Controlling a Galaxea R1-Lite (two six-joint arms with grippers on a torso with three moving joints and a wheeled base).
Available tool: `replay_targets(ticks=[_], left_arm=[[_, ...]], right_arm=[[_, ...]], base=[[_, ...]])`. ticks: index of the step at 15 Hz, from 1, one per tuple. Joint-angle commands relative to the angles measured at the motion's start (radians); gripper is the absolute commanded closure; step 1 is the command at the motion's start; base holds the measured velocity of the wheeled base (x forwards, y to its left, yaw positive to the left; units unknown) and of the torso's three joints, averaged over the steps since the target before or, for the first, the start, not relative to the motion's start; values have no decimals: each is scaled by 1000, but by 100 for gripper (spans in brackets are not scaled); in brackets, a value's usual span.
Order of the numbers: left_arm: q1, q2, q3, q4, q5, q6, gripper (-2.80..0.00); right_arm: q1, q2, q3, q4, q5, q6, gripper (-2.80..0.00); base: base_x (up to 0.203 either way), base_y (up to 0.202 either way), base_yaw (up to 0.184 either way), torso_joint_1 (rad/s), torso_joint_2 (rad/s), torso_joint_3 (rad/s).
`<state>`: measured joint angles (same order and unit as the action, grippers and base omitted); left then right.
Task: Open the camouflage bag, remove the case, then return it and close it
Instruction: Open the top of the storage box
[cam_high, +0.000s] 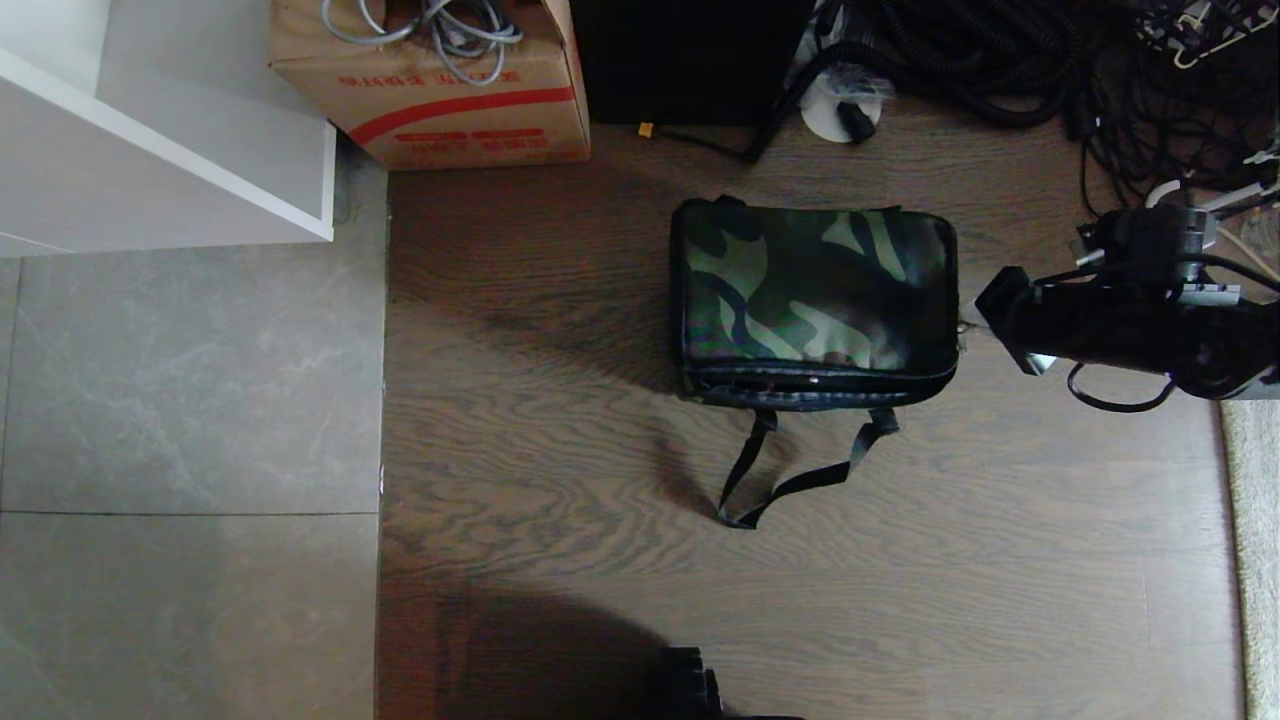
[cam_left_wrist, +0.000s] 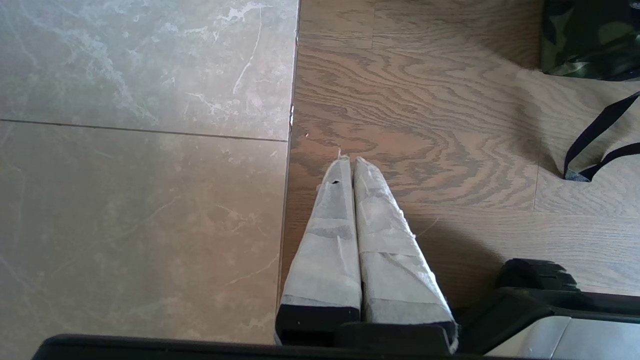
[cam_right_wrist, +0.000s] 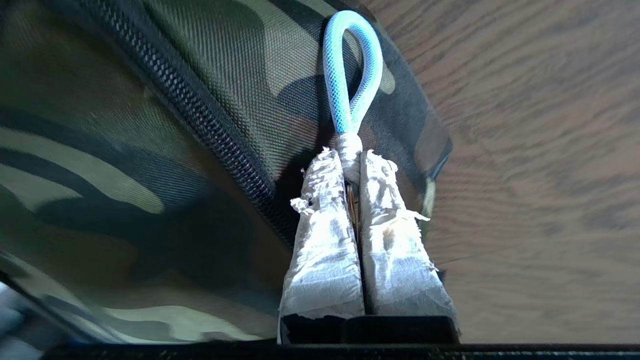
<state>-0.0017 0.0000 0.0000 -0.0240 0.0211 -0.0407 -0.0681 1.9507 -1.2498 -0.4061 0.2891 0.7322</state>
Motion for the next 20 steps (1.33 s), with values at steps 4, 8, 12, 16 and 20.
replay_targets(ticks=[4,8,12,16,20], left_arm=[[0,0,9,-1,0,-1,0],[0,0,9,-1,0,-1,0],[0,0,9,-1,2,-1,0],[0,0,9,-1,1,-1,0],[0,0,9,-1,0,-1,0]], right_arm=[[-21,28,-12,-56,3,-50,0],[-39,28,-10,-106,2,-105,0],[-41,27,-12,-158,-1,-105,0],[-39,33,-33,-210,-1,-97,0],[-39,49,-64,-241,1,-97,0]], base=[[0,0,0,0,0,0],[0,0,0,0,0,0],[0,0,0,0,0,0],[0,0,0,0,0,0],[0,0,0,0,0,0]])
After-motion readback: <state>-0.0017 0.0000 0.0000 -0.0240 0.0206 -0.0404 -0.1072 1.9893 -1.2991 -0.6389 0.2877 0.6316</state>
